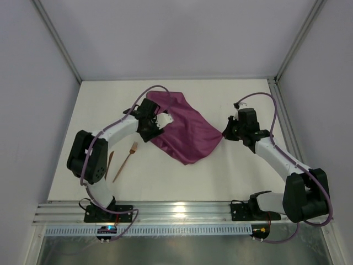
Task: Fold the napkin into a case and place the utensils inside
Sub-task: Pick up the crumpled napkin from the center of the board.
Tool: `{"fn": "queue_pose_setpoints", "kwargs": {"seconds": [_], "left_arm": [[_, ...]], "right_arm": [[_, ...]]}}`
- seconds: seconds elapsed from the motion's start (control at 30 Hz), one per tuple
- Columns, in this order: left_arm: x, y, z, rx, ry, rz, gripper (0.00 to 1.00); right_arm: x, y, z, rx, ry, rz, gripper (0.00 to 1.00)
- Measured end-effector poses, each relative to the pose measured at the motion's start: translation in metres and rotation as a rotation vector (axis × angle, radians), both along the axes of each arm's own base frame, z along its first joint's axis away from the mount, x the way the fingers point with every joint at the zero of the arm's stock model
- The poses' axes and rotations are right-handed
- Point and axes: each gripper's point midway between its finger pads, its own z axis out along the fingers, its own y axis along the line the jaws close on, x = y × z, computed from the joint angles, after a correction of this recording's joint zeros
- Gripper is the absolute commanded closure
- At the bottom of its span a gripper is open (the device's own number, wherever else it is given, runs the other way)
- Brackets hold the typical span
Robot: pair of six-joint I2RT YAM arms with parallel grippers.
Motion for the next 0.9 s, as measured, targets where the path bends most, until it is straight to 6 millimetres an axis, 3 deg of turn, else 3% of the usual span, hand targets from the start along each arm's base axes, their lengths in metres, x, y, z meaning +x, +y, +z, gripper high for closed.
{"fn": "queue_pose_setpoints", "kwargs": {"seconds": [0.13, 0.53, 0.7, 0.8, 0.9], "left_arm": [[-0.005, 0.000, -0.030, 0.035, 0.042, -0.037, 0.44], [0.007, -0.013, -0.055, -0.036, 0.143, -0.033, 0.46], [-0.004, -0.021, -0.058, -0.083, 0.202, -0.046, 0.73], [-0.009, -0.025, -0.059, -0.102, 0.227, -0.059, 0.97], [-0.012, -0.026, -0.058, -0.112, 0.239, -0.060, 1.00]], "right_arm": [[0.001, 0.000, 0.002, 0.001, -0.005, 0.000, 0.97], [0.002, 0.000, 0.004, -0.002, -0.015, 0.005, 0.97], [0.003, 0.000, 0.007, -0.002, -0.022, 0.005, 0.97], [0.003, 0.000, 0.012, -0.002, -0.033, 0.005, 0.97], [0.005, -0.001, 0.027, 0.000, -0.065, 0.003, 0.97]]}}
